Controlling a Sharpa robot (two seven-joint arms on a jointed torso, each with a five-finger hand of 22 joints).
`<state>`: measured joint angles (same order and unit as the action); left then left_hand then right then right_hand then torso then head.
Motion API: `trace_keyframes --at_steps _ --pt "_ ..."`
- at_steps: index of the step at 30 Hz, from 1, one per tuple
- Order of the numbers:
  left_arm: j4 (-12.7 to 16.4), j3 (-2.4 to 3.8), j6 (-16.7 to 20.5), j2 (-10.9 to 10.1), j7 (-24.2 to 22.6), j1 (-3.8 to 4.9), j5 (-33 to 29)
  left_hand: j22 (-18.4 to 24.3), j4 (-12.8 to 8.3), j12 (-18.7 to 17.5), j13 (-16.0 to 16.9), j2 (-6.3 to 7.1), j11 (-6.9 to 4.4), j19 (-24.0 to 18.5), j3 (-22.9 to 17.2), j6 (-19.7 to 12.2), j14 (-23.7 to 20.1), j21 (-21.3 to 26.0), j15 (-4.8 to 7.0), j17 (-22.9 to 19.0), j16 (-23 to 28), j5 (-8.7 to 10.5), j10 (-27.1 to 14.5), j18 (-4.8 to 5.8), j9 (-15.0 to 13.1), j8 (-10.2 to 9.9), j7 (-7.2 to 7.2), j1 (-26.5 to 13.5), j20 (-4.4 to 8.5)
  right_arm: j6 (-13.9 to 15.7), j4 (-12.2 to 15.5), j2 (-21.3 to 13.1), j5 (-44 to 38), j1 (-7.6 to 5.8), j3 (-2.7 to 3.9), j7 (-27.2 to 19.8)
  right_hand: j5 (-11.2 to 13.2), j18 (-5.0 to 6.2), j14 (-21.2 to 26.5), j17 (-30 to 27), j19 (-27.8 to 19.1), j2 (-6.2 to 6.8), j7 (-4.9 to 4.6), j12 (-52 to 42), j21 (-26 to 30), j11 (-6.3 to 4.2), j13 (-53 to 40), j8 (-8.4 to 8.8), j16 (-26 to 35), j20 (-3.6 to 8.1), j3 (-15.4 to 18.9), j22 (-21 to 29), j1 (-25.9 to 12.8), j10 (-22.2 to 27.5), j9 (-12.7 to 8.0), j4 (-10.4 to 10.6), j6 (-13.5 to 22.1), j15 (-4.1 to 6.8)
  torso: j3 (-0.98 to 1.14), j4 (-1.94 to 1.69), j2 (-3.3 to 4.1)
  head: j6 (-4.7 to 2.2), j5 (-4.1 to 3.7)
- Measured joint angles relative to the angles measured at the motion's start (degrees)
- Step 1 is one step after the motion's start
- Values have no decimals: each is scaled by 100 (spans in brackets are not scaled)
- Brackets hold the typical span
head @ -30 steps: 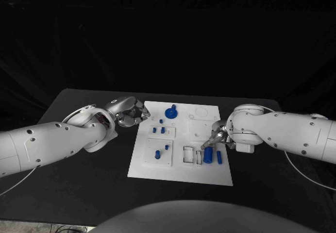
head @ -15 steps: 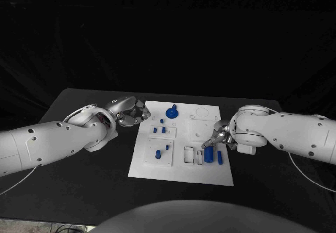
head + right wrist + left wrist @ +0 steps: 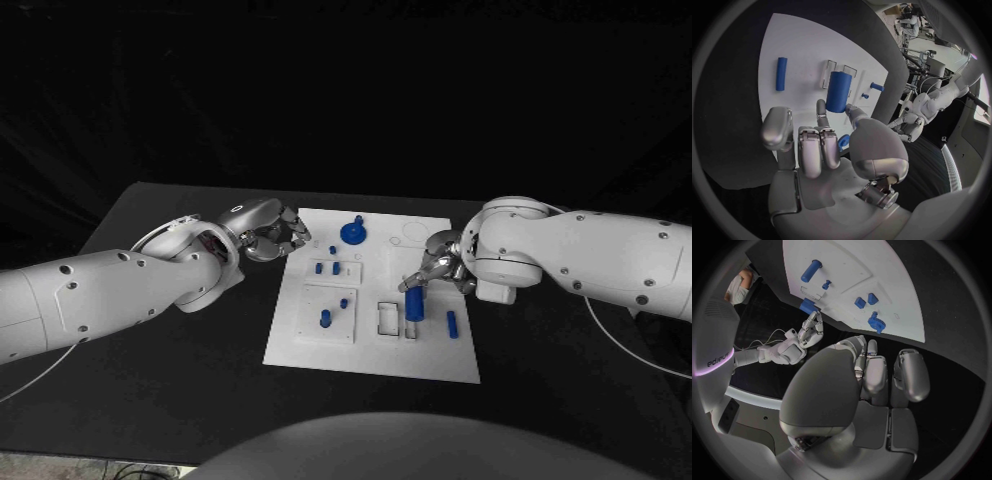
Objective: Assemble the parts on the task board
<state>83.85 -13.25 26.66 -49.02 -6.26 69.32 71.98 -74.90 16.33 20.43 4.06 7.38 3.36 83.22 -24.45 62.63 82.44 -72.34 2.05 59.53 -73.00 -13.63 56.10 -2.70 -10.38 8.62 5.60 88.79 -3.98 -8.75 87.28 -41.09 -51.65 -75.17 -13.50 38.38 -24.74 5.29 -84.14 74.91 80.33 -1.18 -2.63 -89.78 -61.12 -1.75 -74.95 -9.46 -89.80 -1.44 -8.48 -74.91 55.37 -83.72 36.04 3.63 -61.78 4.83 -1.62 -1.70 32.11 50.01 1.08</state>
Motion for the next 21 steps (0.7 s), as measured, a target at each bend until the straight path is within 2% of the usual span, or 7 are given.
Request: trace_keyframes --at_steps 10,21 --pt "-16 0 -31 24 -1 -1 -2 0 0 0 0 0 0 -14 0 0 0 0 0 0 0 0 0 0 1 0 0 0 -14 -27 -90 278 187 -19 -1 -1 49 0 0 0 0 1 -8 0 45 0 1 6 0 0 -32 0 -1 0 55 -32 46 0 -1 -1 2 0 -16" --pt "-12 0 -46 19 -4 -1 -4 -4 0 0 0 0 0 -21 0 0 0 0 0 0 0 0 0 0 1 0 0 0 -21 -127 -339 558 266 132 -1 -1 82 0 1 0 0 1 -5 0 90 0 1 16 0 0 -75 1 -2 0 119 -39 105 -1 1 -2 2 0 -1"
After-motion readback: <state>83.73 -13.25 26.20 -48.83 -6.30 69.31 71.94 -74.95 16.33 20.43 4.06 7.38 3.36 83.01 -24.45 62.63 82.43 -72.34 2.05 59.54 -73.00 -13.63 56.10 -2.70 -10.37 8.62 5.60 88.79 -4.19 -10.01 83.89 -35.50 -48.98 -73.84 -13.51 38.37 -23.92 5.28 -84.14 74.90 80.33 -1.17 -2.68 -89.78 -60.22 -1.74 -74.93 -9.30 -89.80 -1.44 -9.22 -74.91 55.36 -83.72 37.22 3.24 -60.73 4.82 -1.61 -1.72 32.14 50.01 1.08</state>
